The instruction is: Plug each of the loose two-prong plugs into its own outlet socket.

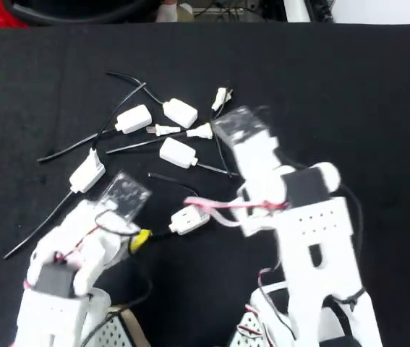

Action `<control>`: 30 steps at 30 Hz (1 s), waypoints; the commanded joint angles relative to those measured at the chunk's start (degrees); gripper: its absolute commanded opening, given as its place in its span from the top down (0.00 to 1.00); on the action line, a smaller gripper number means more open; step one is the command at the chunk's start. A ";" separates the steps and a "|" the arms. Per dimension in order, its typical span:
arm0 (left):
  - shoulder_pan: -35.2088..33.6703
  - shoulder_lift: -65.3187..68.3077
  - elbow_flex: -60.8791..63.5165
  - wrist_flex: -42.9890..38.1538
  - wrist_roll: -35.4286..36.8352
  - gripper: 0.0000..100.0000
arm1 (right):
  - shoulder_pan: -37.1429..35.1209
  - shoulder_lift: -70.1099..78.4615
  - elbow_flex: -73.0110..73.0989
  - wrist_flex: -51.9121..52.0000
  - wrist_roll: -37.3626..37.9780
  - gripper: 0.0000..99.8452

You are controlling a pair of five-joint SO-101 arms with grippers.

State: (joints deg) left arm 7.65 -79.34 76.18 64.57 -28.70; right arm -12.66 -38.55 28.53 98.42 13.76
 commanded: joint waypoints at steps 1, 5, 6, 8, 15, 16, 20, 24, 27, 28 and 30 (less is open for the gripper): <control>7.96 23.03 -11.12 -5.10 -0.18 0.68 | 11.96 1.10 -2.24 -3.96 0.35 0.99; 13.76 44.48 -20.35 -10.90 -1.93 0.68 | 18.11 2.86 2.95 -9.85 0.26 0.99; 14.37 49.23 -22.55 -12.48 -1.93 0.68 | 19.34 3.47 4.35 -11.16 0.26 0.99; 14.81 57.49 -27.12 -15.12 -1.58 0.68 | 21.63 4.53 6.64 -13.98 0.35 0.99; 16.84 72.00 -35.21 -19.96 2.20 0.69 | 23.03 6.11 10.51 -19.52 0.35 0.99; 17.45 72.44 -35.21 -21.10 2.73 0.69 | 23.03 6.11 10.86 -19.96 0.35 0.99; 17.98 72.53 -34.07 -24.18 5.80 0.69 | 23.03 6.11 12.18 -21.63 -0.09 0.99; 17.98 72.88 -33.89 -24.35 6.51 0.71 | 23.03 6.11 13.14 -22.51 -0.09 0.99; 17.98 72.97 -33.89 -24.26 6.33 0.80 | 23.03 5.85 13.23 -22.42 -0.09 0.99; 17.98 72.97 -33.89 -24.09 6.33 0.83 | 23.03 5.85 13.23 -22.33 -0.18 0.99; 17.98 73.05 -33.63 -24.00 6.42 0.87 | 23.03 5.85 13.23 -22.33 -0.18 0.99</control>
State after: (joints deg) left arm 25.32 -6.11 44.09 41.01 -22.99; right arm 9.67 -32.66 41.89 76.88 13.67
